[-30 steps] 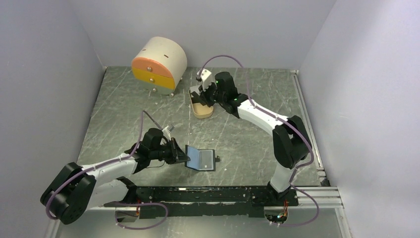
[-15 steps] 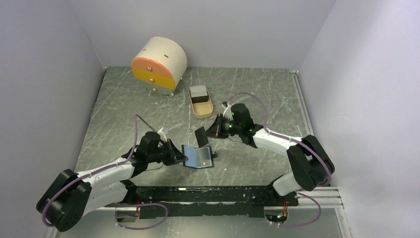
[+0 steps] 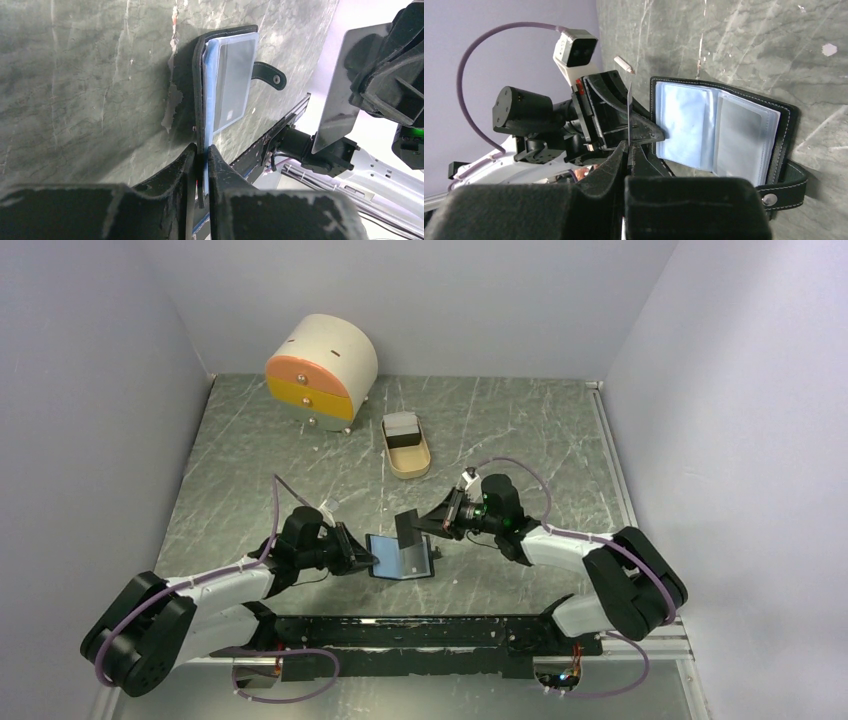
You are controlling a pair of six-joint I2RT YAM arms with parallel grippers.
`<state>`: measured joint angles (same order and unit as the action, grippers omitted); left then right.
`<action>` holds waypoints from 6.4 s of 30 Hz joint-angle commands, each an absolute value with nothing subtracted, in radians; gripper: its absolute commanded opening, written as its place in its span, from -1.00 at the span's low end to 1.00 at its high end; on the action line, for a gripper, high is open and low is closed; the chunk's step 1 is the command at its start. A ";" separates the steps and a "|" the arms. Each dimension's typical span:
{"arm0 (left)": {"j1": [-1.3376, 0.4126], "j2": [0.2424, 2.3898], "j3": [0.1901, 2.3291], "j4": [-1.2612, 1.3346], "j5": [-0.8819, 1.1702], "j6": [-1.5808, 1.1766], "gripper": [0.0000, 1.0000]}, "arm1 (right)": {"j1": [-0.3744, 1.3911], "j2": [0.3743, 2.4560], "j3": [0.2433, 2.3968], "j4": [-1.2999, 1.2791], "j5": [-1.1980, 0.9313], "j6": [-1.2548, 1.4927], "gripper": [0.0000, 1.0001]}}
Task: Put the credit cards into the card holder
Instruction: Insert the credit card into the card holder.
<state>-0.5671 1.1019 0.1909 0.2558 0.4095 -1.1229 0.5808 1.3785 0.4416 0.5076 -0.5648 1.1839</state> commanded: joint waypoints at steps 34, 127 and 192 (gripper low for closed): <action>-0.558 1.101 0.170 0.143 0.355 -1.016 -0.73 | 0.711 1.679 0.388 0.746 -0.416 1.003 -1.00; -0.559 1.159 0.146 0.269 0.435 -1.056 -0.82 | 0.910 1.510 0.267 0.745 0.024 1.110 -1.00; -0.559 1.092 0.143 0.319 0.463 -1.065 -0.66 | 0.966 1.631 0.403 0.741 -0.165 1.104 -0.39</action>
<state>-0.5636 1.1023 0.1474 0.2604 0.4351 -1.0630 0.9512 1.6302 0.4210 0.6720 -0.1200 1.0607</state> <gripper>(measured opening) 0.149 0.312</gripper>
